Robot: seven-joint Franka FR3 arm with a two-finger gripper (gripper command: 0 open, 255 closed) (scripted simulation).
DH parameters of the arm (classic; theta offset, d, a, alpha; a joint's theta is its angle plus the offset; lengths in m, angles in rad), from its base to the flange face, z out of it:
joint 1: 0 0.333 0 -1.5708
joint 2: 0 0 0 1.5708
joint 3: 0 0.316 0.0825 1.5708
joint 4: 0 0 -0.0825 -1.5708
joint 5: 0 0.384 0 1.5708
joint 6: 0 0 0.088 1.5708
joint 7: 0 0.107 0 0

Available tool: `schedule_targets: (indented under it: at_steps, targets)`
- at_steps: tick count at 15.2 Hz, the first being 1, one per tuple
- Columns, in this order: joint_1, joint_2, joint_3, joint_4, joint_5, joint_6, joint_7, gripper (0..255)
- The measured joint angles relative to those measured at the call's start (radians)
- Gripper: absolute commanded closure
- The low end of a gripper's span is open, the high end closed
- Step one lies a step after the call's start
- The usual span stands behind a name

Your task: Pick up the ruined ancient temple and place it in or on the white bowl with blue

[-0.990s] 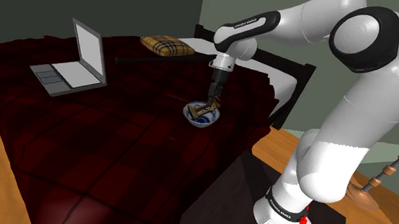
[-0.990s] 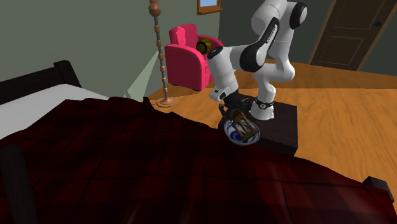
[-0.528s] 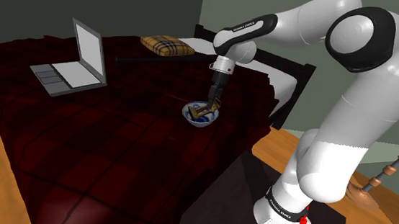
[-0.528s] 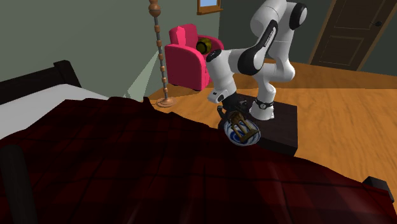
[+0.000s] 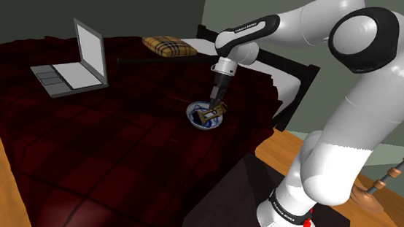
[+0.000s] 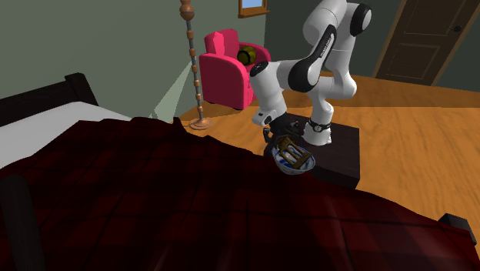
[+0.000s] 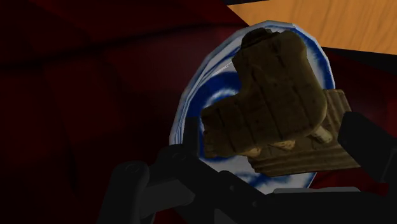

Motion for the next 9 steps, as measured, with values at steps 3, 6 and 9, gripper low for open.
schedule_targets:
  at_steps: [3,6,9]
  targets:
    - [-0.005,0.000,-0.005,0.032,-0.006,-0.033,0.001,0]
    - [-0.013,-0.005,-0.013,0.099,-0.017,-0.105,0.009,0]
    - [-0.014,-0.004,-0.015,0.112,-0.019,-0.119,0.010,0]
